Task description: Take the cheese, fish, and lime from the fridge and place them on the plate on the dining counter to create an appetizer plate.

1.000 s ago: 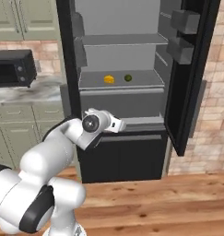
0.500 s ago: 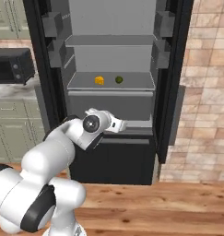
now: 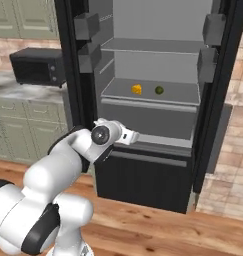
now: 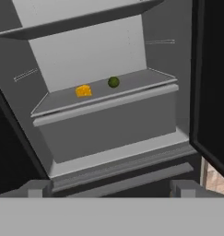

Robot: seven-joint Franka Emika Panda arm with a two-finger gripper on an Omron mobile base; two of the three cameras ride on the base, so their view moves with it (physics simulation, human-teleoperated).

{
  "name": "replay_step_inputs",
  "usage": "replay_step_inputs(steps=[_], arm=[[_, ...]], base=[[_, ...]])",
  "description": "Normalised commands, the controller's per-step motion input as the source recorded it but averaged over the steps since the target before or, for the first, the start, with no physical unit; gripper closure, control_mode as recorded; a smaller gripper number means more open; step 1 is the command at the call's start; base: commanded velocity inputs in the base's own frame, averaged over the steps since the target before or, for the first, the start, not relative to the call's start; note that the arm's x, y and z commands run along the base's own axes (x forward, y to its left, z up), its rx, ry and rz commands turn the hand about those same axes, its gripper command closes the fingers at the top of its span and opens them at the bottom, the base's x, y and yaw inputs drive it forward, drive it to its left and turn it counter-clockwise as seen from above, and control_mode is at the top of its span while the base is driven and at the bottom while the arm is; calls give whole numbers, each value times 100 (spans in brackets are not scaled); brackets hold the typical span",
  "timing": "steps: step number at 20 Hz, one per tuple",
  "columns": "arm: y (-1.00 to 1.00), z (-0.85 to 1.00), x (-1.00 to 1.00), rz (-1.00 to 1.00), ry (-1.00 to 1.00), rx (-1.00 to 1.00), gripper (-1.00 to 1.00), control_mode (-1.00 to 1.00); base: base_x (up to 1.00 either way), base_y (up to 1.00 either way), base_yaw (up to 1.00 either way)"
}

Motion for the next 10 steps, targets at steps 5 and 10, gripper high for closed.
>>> replay_step_inputs(steps=[5, 10], arm=[[0, 0, 0, 0, 0, 0, -100, 100], [0, 0, 0, 0, 0, 0, -100, 100]], base=[[1, -49, 29], [15, -53, 14]])
